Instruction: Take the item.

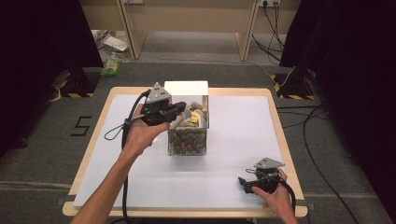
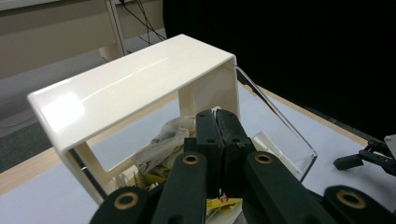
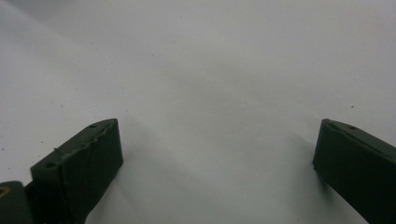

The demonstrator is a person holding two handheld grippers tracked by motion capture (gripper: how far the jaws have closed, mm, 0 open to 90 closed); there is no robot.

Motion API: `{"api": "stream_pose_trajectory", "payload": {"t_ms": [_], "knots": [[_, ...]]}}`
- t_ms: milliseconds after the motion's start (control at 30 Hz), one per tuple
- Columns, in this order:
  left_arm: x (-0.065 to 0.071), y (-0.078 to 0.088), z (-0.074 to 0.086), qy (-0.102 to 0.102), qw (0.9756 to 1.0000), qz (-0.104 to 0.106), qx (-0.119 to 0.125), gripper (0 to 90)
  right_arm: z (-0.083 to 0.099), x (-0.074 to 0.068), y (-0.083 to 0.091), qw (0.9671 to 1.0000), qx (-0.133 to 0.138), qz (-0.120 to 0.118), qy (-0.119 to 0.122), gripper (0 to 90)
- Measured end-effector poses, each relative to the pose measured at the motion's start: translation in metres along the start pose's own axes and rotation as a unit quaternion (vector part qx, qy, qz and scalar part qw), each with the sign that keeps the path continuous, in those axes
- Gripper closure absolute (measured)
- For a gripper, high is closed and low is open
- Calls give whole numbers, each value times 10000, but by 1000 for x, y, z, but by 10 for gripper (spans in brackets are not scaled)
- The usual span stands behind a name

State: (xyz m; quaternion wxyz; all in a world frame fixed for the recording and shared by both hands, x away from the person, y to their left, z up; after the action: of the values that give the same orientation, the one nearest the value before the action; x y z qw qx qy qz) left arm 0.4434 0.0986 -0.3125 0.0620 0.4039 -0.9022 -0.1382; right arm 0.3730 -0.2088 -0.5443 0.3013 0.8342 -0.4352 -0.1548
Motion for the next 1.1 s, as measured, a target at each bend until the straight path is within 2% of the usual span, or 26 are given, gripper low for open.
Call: {"api": "stream_pose_trajectory", "payload": {"t_ms": [67, 300, 700, 933, 1100], "knots": [[-2, 6, -4, 34, 10000, 2, 65, 879, 0, 0, 0, 10000, 3, 3, 0, 20], [-5, 26, -20, -49, 9996, -2, 275, 879, 0, 0, 0, 10000, 2, 2, -1, 20], [-14, 56, -34, -24, 9989, 53, 463, 879, 0, 0, 0, 10000, 6, 2, 11, 20], [-28, 79, -33, 52, 9985, -36, 545, 879, 0, 0, 0, 10000, 10, 1, 19, 20], [-45, 97, -28, 166, 9977, -194, 630, 879, 0, 0, 0, 10000, 10, 2, 20, 19]]}}
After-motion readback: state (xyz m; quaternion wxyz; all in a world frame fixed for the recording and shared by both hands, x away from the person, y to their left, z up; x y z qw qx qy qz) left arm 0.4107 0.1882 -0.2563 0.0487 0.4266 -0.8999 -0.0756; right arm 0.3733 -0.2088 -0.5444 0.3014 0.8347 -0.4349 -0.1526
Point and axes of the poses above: each handheld gripper's, and its own axes: y roughly backward along the jaws, z roughly out of its underside, x roughly to its right, the point moved 6 cm from there along -y, roughly forward along the jaws, and after that the axes turned 6 degrees about x, right-handed, at the moved point
